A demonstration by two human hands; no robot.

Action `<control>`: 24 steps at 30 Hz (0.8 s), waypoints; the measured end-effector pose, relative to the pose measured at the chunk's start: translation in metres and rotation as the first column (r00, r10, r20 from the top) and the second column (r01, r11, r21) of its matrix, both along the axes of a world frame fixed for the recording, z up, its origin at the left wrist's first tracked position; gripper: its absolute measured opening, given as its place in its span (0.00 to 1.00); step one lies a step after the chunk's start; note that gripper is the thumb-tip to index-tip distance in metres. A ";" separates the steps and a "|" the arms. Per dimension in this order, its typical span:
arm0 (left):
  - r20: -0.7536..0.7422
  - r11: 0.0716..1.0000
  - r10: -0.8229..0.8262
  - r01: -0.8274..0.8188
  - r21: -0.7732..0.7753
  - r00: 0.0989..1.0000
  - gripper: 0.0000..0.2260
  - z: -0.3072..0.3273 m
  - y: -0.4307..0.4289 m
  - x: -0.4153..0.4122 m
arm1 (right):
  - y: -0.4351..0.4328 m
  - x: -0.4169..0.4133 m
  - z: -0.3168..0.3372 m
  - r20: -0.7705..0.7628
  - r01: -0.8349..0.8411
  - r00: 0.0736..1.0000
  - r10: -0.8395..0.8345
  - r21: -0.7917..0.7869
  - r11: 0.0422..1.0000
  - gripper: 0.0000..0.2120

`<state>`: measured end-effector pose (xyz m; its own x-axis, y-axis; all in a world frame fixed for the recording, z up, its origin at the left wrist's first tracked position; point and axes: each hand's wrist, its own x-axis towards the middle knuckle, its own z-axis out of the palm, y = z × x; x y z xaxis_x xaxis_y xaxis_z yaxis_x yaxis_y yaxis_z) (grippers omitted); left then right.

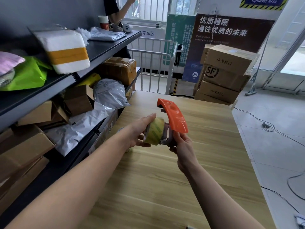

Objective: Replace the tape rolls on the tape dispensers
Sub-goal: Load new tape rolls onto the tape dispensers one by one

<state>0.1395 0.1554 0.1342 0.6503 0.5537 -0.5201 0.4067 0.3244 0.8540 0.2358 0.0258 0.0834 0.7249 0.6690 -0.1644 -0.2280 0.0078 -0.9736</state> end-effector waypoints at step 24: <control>-0.010 0.979 0.078 -0.079 -0.190 0.997 0.22 0.000 -0.001 -0.003 | -0.007 0.016 0.000 0.121 -0.261 0.959 0.258 0.014 0.965 0.18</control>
<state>0.1369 0.1543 0.1341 0.6073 0.4939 -0.6222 0.3754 0.5118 0.7727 0.2521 0.0185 0.0835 0.5385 0.8400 -0.0656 -0.1101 -0.0071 -0.9939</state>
